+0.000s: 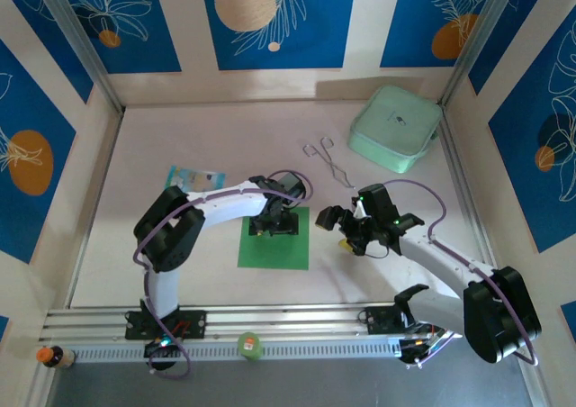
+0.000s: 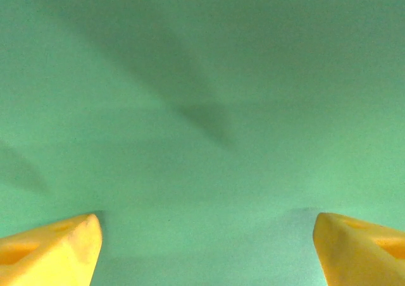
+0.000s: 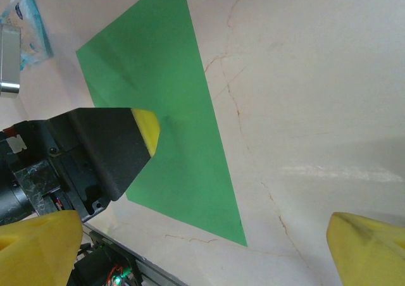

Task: Fold a paper plane with a square sheet of paper (pick it up from the middle)
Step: First fold the square sheet of paper in half at the center of the table.

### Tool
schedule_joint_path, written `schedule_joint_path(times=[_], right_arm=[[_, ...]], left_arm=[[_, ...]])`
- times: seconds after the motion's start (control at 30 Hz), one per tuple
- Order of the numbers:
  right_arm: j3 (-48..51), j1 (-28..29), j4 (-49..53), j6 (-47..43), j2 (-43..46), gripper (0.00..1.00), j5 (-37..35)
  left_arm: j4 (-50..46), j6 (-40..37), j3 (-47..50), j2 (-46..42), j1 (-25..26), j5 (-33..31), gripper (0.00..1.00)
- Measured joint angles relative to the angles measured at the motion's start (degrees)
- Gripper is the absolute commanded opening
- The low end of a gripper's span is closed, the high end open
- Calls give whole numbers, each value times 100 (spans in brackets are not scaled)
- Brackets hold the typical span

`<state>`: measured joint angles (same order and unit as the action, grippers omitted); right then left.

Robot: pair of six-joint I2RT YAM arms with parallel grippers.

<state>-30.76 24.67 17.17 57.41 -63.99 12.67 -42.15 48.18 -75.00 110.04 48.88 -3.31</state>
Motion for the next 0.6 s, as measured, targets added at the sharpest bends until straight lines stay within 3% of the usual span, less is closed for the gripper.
schedule_joint_path(times=[0.6], right_arm=[[-33, 68, -109, 0, -256, 99, -2]], left_arm=[[157, 0, 190, 26, 2, -44, 86]])
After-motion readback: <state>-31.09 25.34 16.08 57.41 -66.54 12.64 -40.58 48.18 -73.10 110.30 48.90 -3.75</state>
